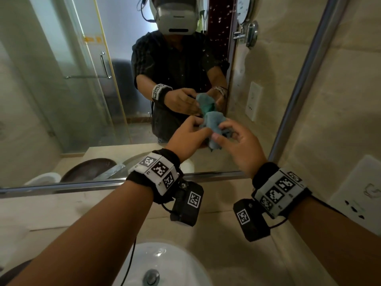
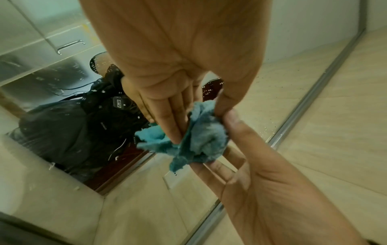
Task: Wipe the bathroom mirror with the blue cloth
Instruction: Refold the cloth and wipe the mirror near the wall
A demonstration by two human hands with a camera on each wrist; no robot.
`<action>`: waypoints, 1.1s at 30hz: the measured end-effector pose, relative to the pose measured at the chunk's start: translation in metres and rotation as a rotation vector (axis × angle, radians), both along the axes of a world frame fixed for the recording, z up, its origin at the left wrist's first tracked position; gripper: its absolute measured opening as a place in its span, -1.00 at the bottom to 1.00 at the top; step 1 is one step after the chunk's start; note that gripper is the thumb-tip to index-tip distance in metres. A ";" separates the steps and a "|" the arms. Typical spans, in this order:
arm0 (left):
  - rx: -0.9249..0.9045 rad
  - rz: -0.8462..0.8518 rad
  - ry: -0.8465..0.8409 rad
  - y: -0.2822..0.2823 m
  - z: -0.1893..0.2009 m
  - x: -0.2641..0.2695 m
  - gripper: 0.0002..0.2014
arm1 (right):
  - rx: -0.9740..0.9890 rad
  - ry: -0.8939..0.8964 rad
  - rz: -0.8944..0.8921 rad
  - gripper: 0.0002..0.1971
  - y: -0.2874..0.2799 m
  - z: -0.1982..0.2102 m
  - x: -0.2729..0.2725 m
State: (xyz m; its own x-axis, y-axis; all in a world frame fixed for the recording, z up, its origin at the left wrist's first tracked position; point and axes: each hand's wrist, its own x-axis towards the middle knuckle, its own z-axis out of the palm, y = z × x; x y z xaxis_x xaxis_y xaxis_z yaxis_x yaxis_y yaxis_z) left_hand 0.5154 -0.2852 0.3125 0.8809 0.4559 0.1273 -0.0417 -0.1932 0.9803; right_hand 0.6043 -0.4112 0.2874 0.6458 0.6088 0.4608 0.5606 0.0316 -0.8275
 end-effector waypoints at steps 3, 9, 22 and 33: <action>0.156 -0.082 -0.027 0.008 -0.002 -0.004 -0.74 | 0.016 -0.121 -0.069 -0.73 0.005 -0.003 0.001; 1.230 0.415 -0.046 0.043 -0.008 -0.016 -0.31 | 0.139 -0.543 -0.353 -0.59 0.032 0.033 0.006; 1.617 0.708 0.330 0.095 -0.048 0.002 0.46 | -0.079 -1.006 -0.451 -0.49 0.077 0.013 0.032; 1.614 0.693 0.339 0.097 -0.048 0.001 0.41 | -0.226 -1.127 -0.384 -0.47 0.074 0.009 0.034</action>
State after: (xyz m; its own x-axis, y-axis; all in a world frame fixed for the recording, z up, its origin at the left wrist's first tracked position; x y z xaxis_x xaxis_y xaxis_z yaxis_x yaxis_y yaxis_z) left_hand 0.5166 -0.1884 0.2650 0.6817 0.3367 0.6496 0.5990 -0.7667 -0.2311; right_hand 0.6378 -0.3370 0.2963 0.1071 0.6052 0.7888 0.9114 -0.3768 0.1653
